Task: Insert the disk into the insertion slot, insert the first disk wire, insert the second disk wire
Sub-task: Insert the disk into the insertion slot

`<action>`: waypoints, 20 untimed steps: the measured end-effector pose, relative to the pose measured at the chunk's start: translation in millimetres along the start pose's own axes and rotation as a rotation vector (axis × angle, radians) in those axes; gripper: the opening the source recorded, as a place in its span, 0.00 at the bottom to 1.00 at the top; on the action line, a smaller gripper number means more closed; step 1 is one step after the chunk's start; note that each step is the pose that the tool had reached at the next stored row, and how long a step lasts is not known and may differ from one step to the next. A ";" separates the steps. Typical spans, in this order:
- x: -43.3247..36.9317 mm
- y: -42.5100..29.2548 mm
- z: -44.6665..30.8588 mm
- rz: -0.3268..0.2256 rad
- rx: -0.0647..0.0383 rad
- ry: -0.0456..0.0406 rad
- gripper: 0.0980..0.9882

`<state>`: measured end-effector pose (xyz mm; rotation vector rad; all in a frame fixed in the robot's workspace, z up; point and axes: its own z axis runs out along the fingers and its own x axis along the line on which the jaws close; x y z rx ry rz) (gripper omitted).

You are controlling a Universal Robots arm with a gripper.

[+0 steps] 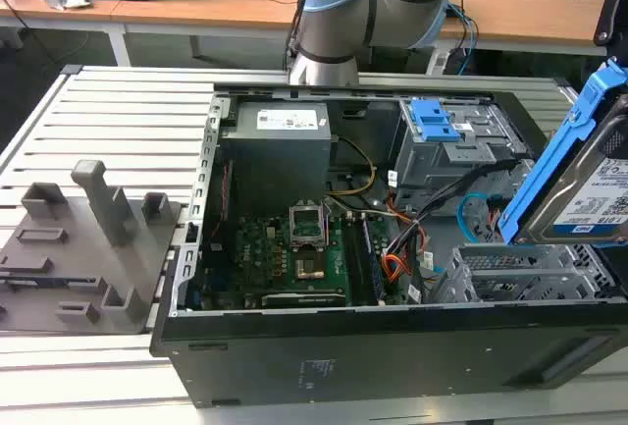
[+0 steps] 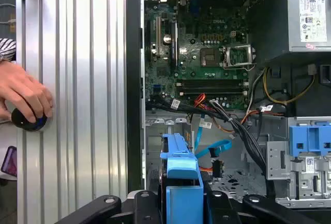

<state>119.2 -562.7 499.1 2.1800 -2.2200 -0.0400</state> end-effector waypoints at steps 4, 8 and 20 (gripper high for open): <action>0.0 -0.3 7.2 0.000 0.000 0.0000 0.30; 0.0 -0.4 9.8 0.000 0.000 0.0000 0.30; -0.1 -0.7 18.0 0.000 0.000 0.0001 0.30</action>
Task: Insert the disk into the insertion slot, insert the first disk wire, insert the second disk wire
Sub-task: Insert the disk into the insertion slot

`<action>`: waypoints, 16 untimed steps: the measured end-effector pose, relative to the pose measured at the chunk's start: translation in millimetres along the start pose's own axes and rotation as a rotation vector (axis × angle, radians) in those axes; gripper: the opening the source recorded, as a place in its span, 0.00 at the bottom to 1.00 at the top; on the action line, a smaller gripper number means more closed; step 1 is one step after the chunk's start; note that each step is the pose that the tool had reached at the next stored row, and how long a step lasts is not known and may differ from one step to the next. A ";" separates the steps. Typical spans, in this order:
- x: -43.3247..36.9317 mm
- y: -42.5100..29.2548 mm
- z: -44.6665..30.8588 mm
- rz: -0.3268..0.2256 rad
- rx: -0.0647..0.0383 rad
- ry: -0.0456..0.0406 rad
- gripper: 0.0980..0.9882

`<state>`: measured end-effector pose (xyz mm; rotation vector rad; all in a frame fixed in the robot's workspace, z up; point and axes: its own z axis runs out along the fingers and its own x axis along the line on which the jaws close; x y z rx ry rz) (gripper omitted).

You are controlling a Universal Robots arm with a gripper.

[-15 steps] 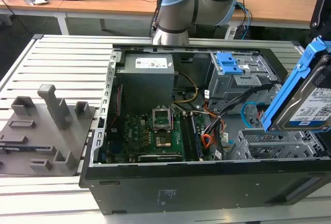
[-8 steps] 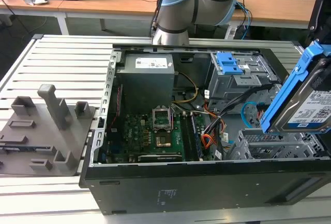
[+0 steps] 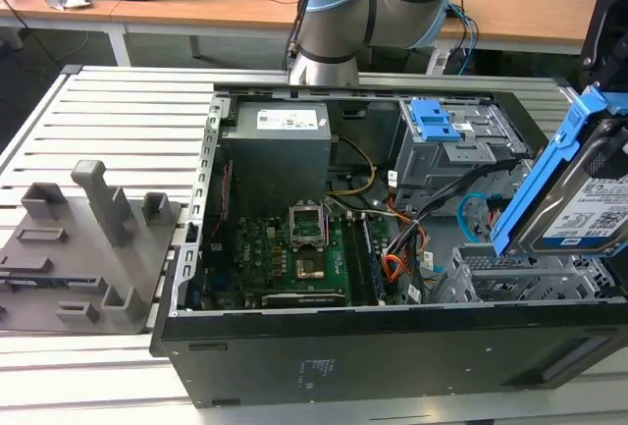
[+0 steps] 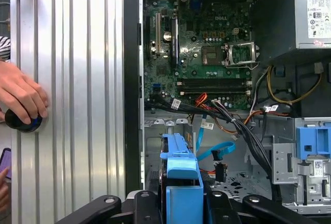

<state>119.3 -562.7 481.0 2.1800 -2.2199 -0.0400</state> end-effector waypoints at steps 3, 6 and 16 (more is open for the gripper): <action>0.0 -0.1 2.6 0.000 0.000 0.0000 0.30; 0.0 -0.2 4.1 0.000 0.000 0.0000 0.30; 0.0 -0.4 11.3 0.000 0.000 0.0000 0.30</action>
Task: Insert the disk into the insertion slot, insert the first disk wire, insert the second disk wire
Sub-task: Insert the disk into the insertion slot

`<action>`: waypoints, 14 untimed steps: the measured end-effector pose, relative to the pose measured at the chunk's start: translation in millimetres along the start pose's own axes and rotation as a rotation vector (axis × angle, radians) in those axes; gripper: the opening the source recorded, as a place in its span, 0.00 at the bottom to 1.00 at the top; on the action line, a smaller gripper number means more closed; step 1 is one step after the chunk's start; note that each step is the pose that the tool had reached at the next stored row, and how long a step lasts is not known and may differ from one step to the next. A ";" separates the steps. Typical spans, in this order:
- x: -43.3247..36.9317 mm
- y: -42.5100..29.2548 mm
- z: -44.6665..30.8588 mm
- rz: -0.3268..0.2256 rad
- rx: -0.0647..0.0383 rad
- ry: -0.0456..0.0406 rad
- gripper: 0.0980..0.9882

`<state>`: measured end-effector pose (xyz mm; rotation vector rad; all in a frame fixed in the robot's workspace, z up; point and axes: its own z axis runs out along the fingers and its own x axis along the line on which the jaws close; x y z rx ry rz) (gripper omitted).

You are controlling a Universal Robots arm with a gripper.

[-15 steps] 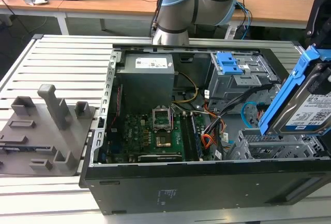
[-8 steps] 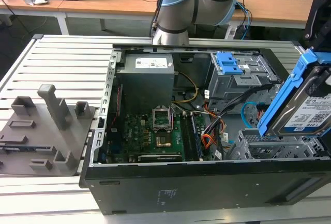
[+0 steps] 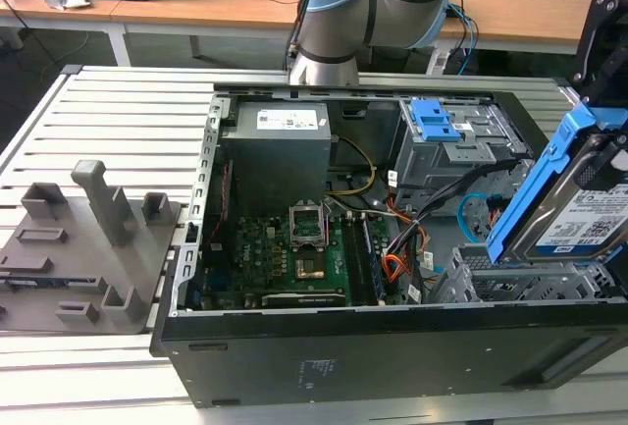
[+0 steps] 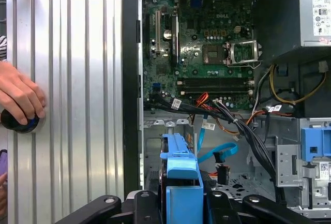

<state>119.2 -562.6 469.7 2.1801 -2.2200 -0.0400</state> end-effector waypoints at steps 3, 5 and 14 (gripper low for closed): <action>0.0 0.0 1.6 0.000 0.000 0.0000 0.30; 0.0 -0.1 3.3 0.000 0.000 -0.0001 0.30; 0.0 -0.3 7.9 0.000 0.000 0.0000 0.30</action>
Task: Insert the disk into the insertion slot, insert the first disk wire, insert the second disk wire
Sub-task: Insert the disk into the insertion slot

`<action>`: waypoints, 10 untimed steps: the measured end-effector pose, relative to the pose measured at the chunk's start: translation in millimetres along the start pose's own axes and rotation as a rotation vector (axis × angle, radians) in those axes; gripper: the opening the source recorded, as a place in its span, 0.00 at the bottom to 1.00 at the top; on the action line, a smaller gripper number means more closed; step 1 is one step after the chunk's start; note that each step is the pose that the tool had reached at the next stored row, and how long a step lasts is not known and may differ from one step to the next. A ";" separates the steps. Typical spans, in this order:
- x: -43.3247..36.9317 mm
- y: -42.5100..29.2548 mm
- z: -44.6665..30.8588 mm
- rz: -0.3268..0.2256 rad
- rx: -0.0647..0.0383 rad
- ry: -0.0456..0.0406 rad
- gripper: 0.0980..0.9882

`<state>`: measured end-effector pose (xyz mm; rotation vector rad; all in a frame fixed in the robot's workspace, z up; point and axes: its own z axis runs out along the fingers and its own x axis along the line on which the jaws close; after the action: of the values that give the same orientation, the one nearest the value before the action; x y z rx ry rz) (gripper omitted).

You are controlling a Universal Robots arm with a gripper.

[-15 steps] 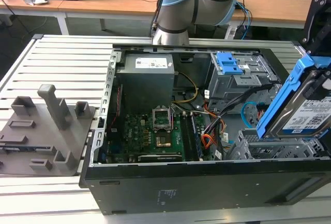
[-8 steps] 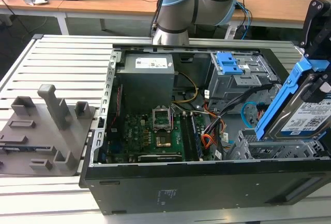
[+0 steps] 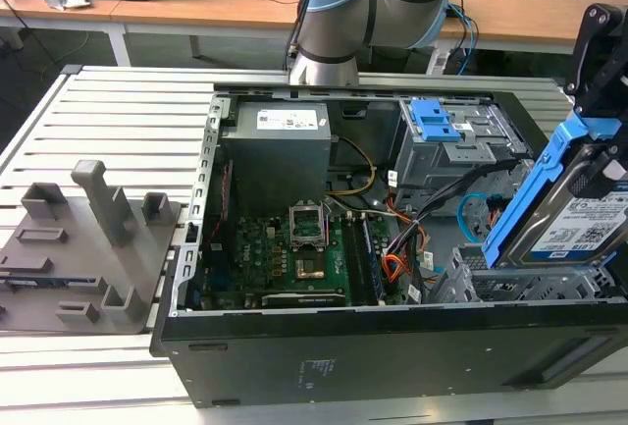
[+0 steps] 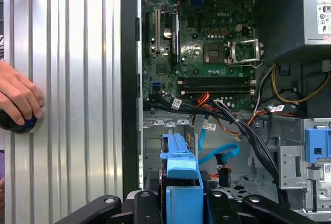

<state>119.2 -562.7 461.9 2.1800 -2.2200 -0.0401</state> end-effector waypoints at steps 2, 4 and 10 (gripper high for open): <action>0.0 0.0 0.8 0.000 0.000 0.0001 0.30; 0.0 -0.1 1.7 0.000 0.000 0.0000 0.30; 0.0 -0.2 5.5 0.000 0.000 0.0001 0.30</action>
<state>119.2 -562.7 456.4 2.1800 -2.2200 -0.0400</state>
